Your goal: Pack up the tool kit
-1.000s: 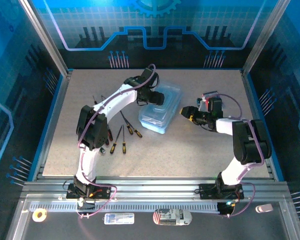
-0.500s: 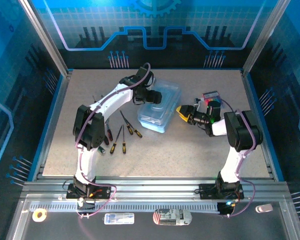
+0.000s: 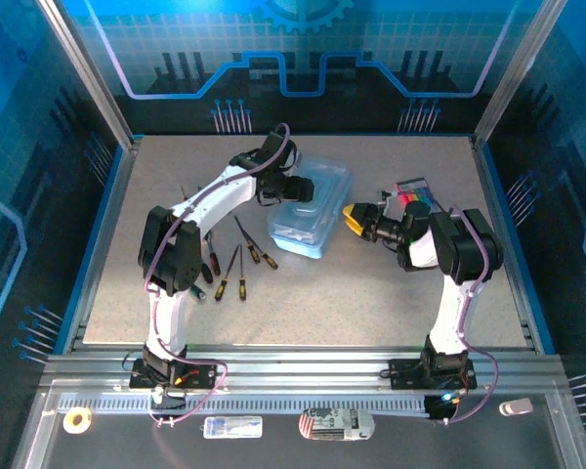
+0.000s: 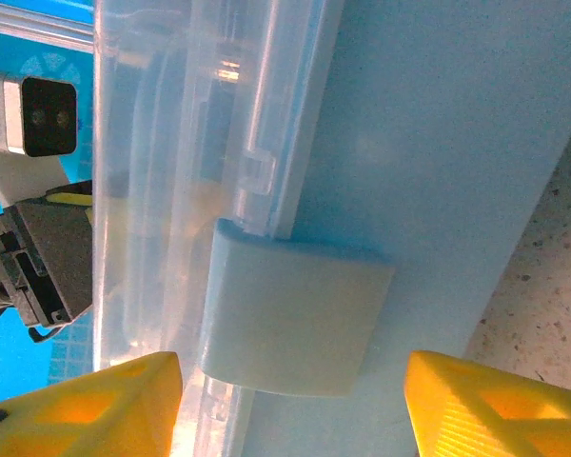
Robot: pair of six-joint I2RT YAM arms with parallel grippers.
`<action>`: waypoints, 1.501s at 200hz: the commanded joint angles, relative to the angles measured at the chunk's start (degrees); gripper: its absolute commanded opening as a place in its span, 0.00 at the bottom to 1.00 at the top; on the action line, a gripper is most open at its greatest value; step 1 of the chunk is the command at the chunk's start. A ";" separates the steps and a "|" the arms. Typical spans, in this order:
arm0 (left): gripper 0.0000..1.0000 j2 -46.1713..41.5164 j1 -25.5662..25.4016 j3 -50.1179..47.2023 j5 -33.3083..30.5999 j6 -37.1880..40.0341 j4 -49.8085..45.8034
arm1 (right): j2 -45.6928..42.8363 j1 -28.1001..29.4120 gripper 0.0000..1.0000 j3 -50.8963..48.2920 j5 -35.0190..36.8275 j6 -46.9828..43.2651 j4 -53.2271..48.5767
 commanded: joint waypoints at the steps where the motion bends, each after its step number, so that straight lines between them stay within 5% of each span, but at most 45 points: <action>1: 0.72 1.30 0.39 -3.48 1.02 -2.78 -5.52 | 2.25 1.39 0.64 1.18 -1.29 2.57 4.68; 300: 0.73 3.67 -1.84 -4.86 0.68 -0.23 -4.28 | 8.82 3.82 0.66 11.42 -9.67 17.74 9.90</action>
